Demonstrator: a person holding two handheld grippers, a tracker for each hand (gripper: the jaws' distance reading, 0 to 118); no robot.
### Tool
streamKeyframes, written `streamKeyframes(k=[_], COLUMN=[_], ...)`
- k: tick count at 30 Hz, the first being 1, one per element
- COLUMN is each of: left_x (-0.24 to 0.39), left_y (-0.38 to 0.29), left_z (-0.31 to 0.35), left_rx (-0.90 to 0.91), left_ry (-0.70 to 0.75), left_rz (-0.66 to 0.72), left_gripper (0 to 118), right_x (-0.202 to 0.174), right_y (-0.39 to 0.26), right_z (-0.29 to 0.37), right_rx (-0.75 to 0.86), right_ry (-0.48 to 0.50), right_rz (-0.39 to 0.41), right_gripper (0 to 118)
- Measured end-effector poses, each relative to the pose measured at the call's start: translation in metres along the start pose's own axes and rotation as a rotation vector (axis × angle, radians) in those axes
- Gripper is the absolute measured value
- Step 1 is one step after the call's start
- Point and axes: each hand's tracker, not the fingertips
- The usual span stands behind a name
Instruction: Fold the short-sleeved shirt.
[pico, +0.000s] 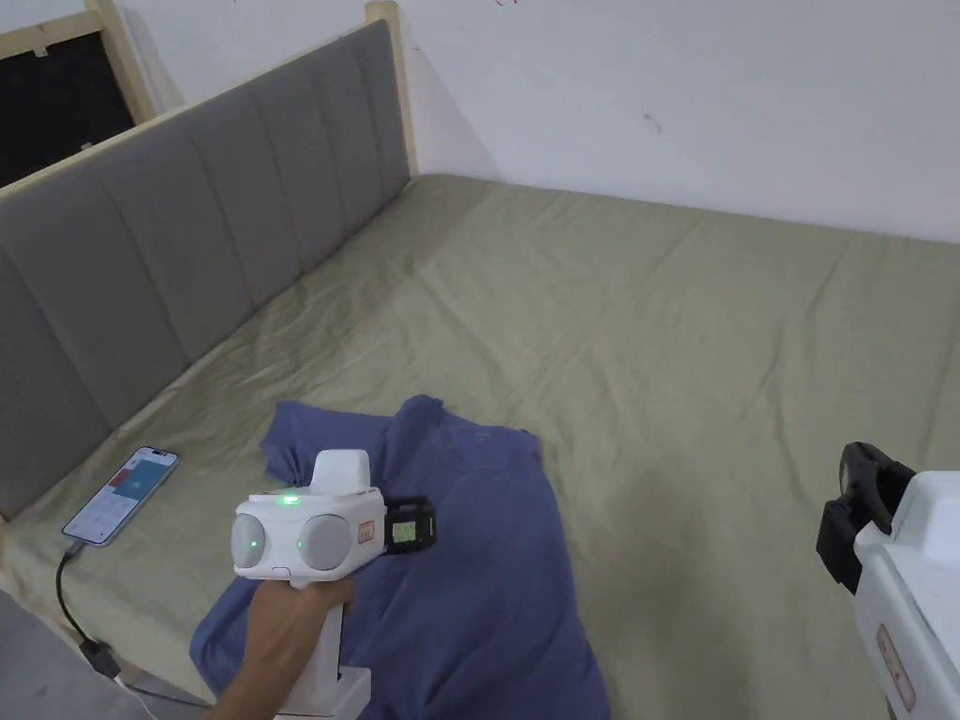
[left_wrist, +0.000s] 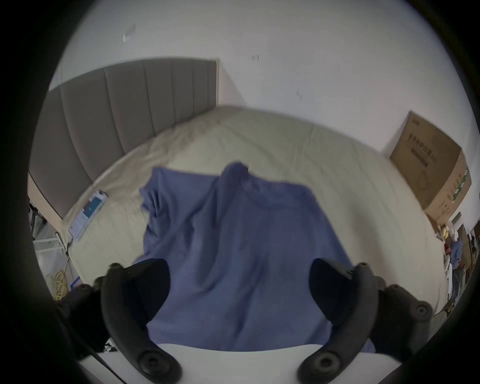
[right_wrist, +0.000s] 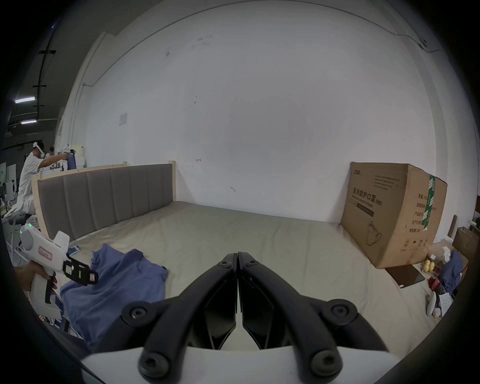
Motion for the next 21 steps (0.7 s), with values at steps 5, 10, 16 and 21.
streamKeyframes(k=[5, 10, 16, 21], left_x=[-0.005, 0.003, 0.013, 0.003], left_y=[-0.015, -0.032, -0.026, -0.023], left_z=[-0.046, -0.064, -0.050, -0.035], left_rx=[-0.128, -0.231, -0.176, -0.074], left_ry=[0.038, 0.020, 0.013, -0.042], left_rz=[0.043, 0.009, -0.053, -0.005], left_gripper=[111, 67, 7, 0], right_x=[0.013, 0.024, 0.036, 0.046], right_y=[-0.009, -0.018, -0.022, -0.017], right_z=[0.001, 0.003, 0.008, 0.016], right_rx=[-0.024, -0.054, -0.071, -0.054], right_ry=[-0.045, -0.073, -0.088, -0.093], right_rz=[-0.013, -0.014, -0.022, -0.030], right_gripper=[0, 0, 0, 0])
